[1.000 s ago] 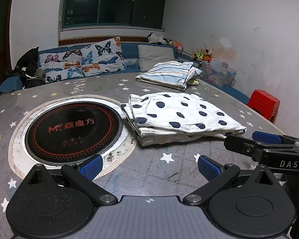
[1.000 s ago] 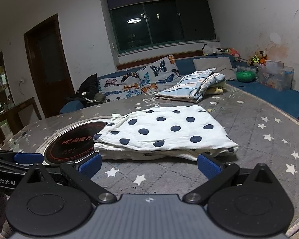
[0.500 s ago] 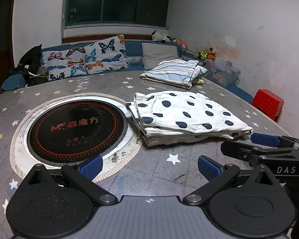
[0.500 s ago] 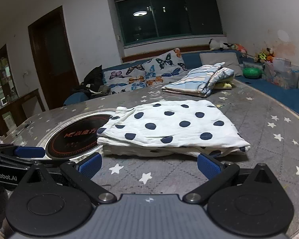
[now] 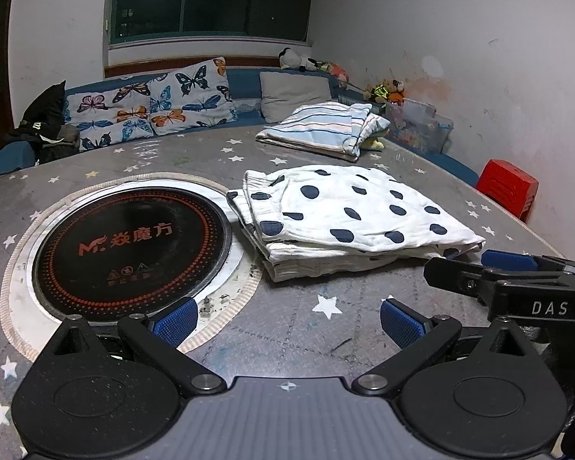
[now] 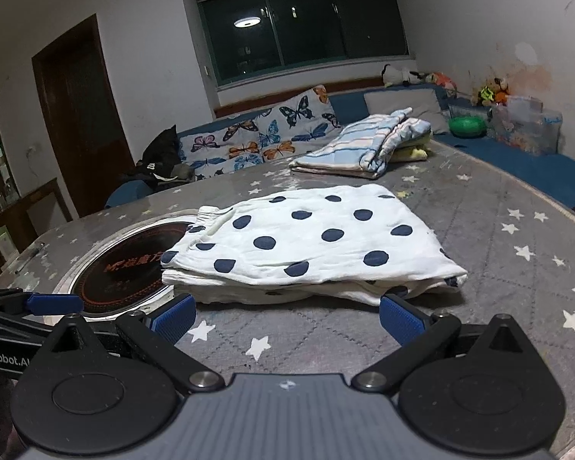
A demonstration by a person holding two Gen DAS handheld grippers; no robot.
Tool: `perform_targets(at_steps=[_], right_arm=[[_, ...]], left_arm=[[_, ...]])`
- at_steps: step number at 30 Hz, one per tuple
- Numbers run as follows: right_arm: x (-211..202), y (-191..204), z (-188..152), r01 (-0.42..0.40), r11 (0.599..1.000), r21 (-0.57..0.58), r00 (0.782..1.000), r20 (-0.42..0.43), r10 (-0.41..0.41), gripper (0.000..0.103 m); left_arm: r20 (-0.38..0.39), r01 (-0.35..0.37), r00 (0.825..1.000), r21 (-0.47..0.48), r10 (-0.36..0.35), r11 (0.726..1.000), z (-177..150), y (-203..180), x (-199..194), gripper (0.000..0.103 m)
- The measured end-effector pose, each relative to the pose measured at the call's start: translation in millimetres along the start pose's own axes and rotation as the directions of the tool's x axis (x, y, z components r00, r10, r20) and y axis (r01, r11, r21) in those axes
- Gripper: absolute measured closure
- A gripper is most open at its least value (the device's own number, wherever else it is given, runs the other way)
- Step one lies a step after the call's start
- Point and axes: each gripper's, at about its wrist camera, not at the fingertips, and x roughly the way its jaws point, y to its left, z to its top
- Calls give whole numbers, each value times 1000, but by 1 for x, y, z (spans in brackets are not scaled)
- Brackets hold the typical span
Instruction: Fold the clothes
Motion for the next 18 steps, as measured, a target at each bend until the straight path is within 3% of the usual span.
perform_targets(at_steps=[18], right_arm=[[13,-6,3,10,1000,0,999,-34,-10,0]], left_arm=[[-29,4,1000,25,-3,1000,9,-3,18,0]])
